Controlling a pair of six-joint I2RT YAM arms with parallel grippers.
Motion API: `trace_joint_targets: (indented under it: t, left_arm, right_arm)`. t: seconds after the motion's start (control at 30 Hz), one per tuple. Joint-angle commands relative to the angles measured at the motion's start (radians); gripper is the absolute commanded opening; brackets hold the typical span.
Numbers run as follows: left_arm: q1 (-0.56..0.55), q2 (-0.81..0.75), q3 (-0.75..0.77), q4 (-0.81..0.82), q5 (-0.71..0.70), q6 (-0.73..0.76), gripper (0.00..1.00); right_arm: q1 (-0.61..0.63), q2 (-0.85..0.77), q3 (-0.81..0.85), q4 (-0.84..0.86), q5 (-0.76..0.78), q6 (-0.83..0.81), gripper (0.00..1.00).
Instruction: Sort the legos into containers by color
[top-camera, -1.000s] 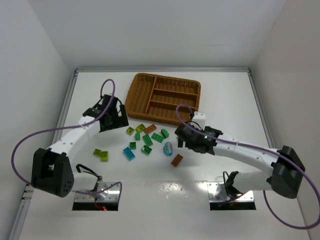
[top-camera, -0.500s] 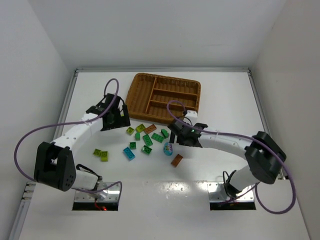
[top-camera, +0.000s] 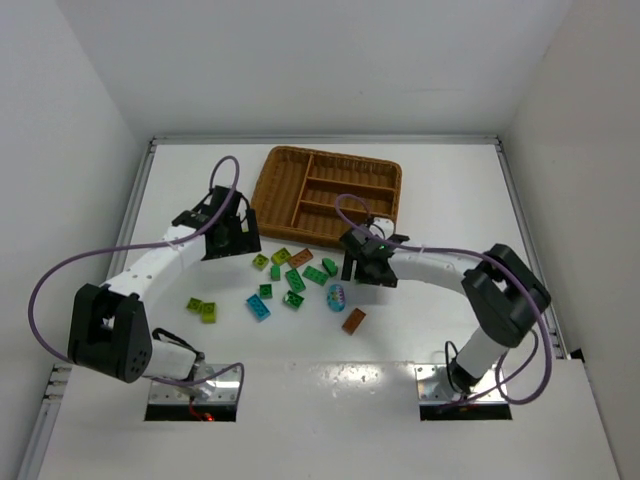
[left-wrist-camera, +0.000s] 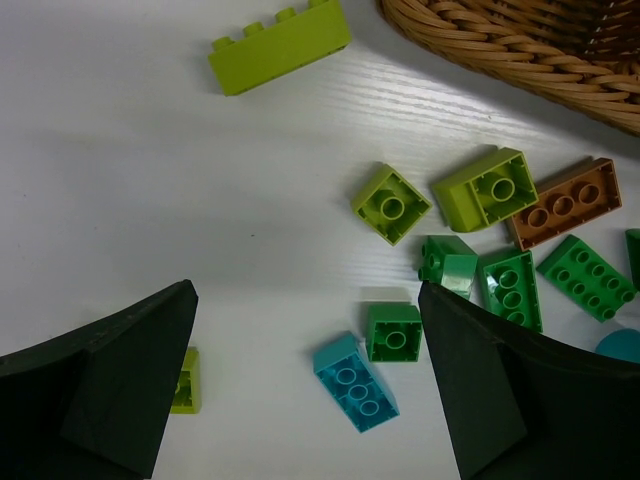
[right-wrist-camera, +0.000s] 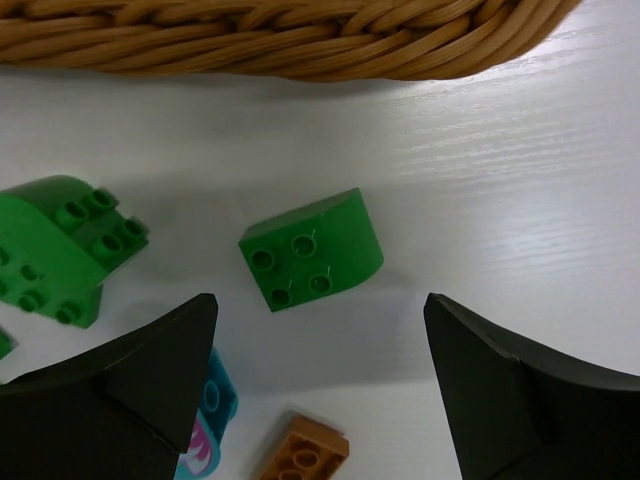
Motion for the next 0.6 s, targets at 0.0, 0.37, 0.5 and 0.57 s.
trace_joint_targets:
  t: [0.0,0.37,0.5,0.57]
  left_arm:
    - [-0.01,0.002,0.036,0.003,0.006,0.011,1.0]
    - [-0.01,0.012,0.036,0.003,0.025,0.011,1.0]
    - [-0.01,0.012,0.036,0.003,0.025,0.011,1.0]
    - [-0.01,0.012,0.036,0.003,0.025,0.011,1.0]
  right_arm:
    - [0.003,0.065,0.045,0.024,0.005,0.043,0.84]
    - [-0.065,0.037,-0.032,-0.003,0.068,0.068,0.73]
    - [-0.094,-0.058,-0.15,0.025,0.03,0.04,0.73]
    - [-0.105,-0.087,-0.173,0.036,-0.001,0.031,0.76]
